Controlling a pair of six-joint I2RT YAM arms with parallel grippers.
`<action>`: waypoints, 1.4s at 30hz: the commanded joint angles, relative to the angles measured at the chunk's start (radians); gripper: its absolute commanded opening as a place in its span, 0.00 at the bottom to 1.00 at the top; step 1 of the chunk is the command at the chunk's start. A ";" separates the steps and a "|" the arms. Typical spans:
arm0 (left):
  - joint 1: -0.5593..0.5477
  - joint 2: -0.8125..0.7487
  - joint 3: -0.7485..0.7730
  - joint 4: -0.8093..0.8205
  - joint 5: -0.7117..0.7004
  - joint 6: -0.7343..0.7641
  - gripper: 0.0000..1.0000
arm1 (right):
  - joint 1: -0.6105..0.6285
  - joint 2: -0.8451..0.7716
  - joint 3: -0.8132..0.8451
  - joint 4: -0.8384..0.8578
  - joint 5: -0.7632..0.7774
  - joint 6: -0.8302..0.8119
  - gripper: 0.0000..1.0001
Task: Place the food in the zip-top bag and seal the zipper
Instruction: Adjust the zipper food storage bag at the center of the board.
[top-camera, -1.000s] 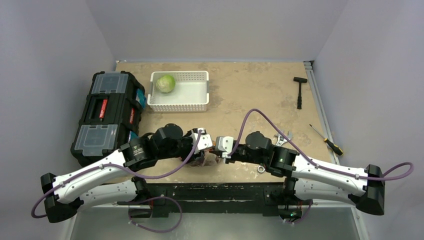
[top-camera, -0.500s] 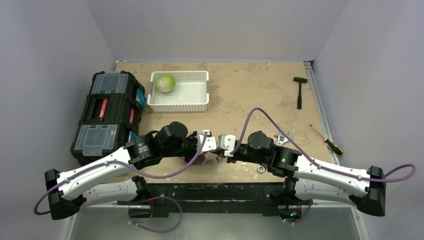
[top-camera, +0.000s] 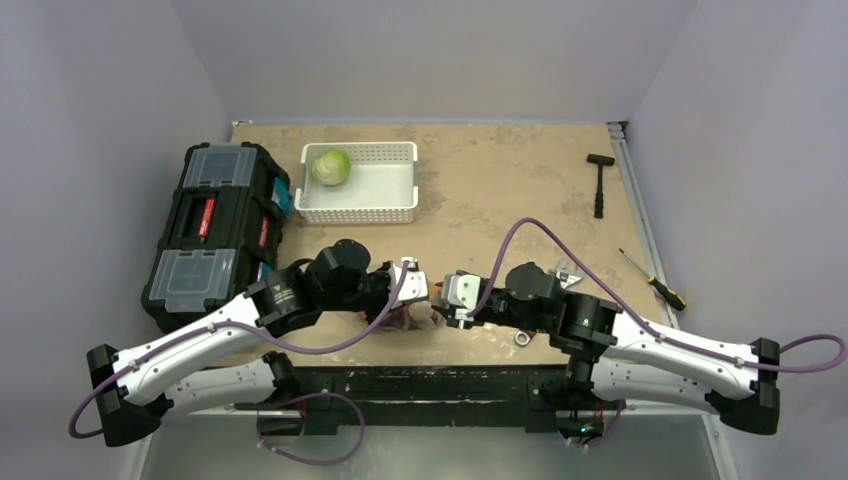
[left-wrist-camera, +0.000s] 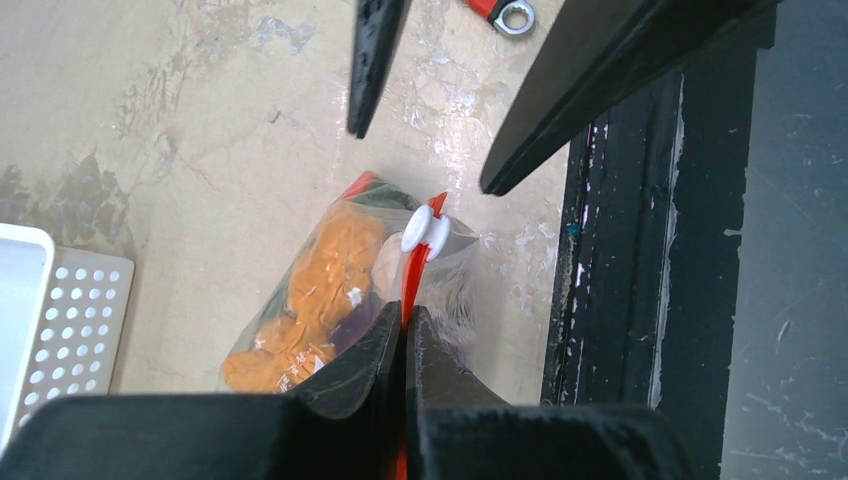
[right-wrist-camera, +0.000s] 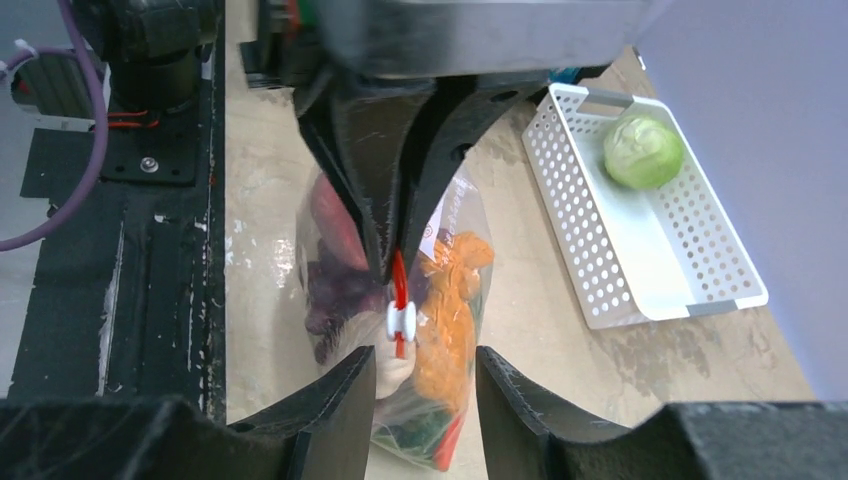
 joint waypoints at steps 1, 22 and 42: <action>0.062 -0.020 0.013 0.057 0.131 -0.042 0.00 | 0.018 -0.029 0.058 -0.040 0.023 -0.069 0.40; 0.095 -0.022 0.007 0.063 0.203 -0.059 0.00 | 0.089 0.070 0.063 0.058 0.081 -0.133 0.16; 0.096 -0.028 -0.005 0.038 0.313 -0.010 0.00 | 0.096 0.135 0.095 0.071 -0.017 -0.217 0.04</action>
